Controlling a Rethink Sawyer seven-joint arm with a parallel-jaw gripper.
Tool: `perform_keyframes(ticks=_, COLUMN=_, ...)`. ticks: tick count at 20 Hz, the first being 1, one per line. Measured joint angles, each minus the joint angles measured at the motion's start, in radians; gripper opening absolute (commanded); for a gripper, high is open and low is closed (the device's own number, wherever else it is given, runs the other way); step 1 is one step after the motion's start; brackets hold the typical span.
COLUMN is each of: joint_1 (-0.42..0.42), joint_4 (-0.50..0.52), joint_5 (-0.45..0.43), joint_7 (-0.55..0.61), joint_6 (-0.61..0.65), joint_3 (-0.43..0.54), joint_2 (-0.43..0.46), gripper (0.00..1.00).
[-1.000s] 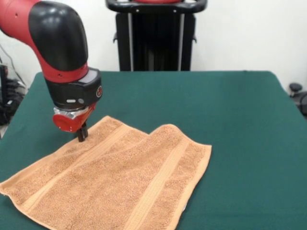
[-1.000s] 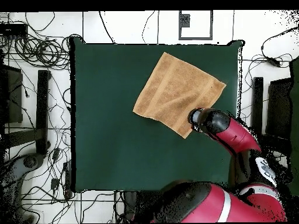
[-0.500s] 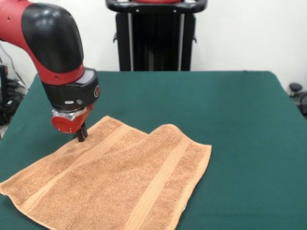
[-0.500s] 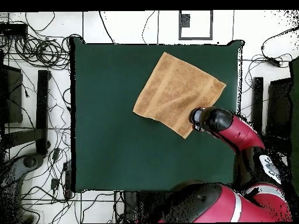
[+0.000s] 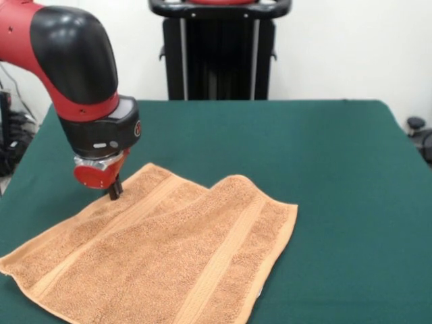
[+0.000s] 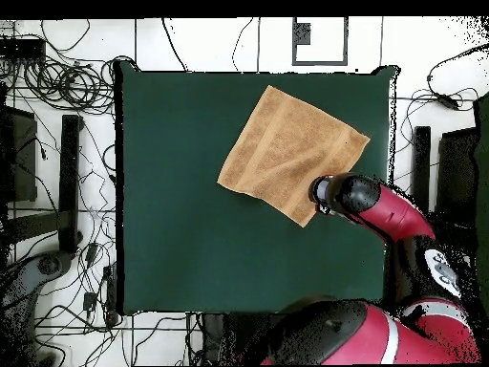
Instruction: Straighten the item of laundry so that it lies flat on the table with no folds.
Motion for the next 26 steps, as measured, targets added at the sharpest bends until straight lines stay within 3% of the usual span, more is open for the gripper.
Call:
perform_keyframes(ticks=10, joint_1=-0.001, joint_4=-0.017, joint_5=-0.093, joint_7=0.0, joint_6=0.004, joint_3=0.019, joint_2=-0.007, gripper=0.0)
perform_keyframes(ticks=26, joint_1=-0.108, joint_4=-0.035, joint_5=-0.225, joint_7=0.0, joint_6=0.003, joint_3=0.116, joint_2=-0.026, gripper=0.0)
